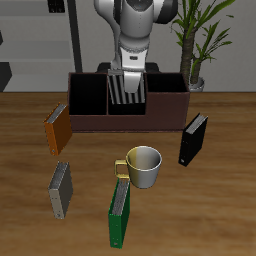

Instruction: Place the striped book into the back desk caddy's front compartment

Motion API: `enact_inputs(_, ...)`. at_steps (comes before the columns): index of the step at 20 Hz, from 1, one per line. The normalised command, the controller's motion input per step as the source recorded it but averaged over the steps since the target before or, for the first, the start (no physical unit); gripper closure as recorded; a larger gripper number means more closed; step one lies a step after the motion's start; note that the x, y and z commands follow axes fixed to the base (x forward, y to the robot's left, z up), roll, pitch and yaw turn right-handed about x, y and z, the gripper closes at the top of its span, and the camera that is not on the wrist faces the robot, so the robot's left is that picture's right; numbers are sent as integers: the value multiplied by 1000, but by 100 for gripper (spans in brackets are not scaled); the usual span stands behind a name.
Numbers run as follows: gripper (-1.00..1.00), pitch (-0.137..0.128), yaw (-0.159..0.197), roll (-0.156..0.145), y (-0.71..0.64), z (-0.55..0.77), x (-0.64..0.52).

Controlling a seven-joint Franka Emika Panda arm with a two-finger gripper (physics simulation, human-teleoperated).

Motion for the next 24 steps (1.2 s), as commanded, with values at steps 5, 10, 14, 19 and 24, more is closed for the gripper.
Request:
enact_inputs(5,100,34,21,4,39,-186,-28)
enact_inputs(10,100,23,21,2,15,-151,-3)
enact_inputs(14,100,36,-5,-4,-5,-256,46)
enact_inputs(19,100,30,-3,-3,11,-287,88)
enact_inputs(24,100,44,4,17,144,-318,100)
